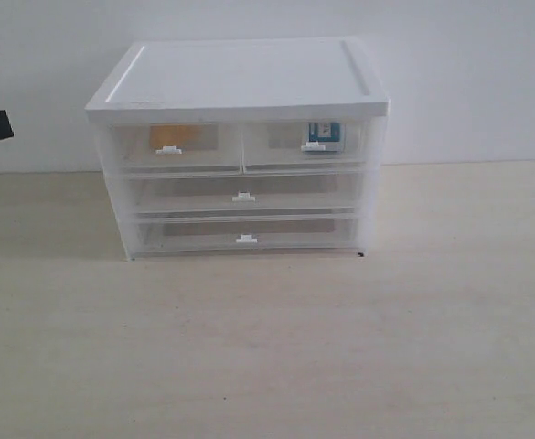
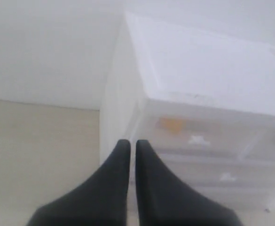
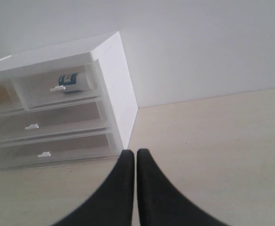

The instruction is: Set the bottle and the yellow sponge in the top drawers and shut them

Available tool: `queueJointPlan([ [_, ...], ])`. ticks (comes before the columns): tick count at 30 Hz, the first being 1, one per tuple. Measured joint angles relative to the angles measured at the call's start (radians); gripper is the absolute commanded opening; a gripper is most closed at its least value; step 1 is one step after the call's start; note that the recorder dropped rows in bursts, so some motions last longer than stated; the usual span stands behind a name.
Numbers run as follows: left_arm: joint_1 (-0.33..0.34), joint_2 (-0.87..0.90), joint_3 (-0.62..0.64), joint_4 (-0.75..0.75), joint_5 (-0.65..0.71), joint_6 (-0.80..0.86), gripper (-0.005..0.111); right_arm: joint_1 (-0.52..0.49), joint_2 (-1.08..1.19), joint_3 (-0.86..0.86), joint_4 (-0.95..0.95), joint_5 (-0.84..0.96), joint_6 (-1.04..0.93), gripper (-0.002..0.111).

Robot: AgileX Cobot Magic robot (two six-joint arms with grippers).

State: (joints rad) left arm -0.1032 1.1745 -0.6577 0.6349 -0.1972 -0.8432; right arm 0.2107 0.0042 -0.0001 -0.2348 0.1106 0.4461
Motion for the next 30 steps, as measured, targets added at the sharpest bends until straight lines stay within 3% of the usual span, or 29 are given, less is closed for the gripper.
queueJointPlan([
  [5,0.000,-0.112,0.044,-0.061,-0.062,0.016,0.004,0.000,0.000,0.000,0.000,0.007,-0.011,0.000],
  [17,0.002,-0.369,0.140,-0.142,-0.069,0.049,0.004,0.000,0.000,0.000,-0.002,0.019,-0.050,0.000],
  [30,0.002,-0.473,0.142,-0.142,-0.069,0.050,0.004,0.000,0.000,0.000,0.011,0.049,0.053,0.000],
])
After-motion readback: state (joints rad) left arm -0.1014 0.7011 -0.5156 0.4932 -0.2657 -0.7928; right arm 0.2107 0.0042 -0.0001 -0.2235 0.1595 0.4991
